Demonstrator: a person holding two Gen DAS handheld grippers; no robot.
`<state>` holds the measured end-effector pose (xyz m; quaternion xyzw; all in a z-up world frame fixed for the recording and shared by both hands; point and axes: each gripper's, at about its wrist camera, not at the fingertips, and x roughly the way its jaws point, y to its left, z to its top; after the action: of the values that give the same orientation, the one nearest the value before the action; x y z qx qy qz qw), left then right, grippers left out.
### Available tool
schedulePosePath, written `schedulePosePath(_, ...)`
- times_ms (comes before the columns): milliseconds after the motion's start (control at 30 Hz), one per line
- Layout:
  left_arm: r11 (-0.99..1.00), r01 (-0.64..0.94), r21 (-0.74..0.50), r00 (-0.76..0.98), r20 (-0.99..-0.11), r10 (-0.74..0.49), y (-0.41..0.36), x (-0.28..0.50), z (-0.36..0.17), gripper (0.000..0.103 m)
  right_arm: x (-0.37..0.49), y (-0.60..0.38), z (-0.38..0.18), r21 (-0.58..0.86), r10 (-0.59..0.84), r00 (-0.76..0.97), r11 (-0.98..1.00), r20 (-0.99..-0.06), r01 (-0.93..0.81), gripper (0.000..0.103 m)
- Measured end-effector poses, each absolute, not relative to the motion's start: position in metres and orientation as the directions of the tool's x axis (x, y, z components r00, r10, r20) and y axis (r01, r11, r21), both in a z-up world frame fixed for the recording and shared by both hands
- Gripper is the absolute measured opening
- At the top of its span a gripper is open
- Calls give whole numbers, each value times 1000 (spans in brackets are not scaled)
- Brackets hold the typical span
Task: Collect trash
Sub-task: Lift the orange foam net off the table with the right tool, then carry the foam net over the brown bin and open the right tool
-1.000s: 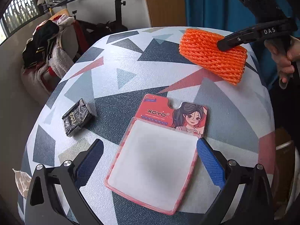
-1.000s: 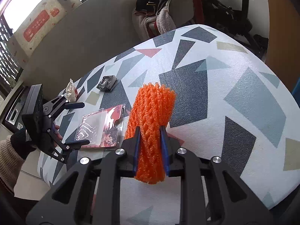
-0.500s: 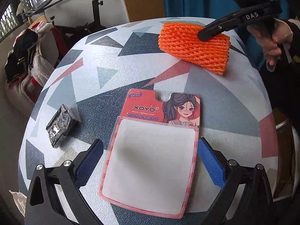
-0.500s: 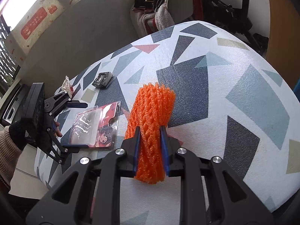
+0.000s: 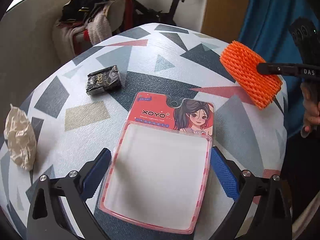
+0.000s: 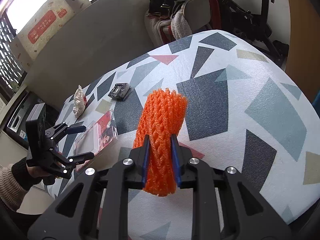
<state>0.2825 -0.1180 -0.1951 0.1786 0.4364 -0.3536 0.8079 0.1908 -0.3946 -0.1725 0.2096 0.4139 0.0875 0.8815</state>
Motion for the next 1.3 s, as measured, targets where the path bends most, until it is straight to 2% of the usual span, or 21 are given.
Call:
schedulePosePath(167,815,571,-100,465,-778,-422,-92,237,-177,96,178,-377,-163,451,361,634,892,-684,-21,24)
schedulePosePath(367,868,475,-147,529,-740,-415,-74,182,-158,96,156,-348,-154,450,401,614,889,-680,-82,23)
schedulePosePath(767,912,375,-168,578,-727,-371,-44,100,-144,96,109,-313,-137,432,435,588,888,-682,-156,24)
schedulePosePath(1300,934,310,-178,624,-703,-341,-30,31,-139,96,64,-293,-125,387,439,575,896,-690,-219,24)
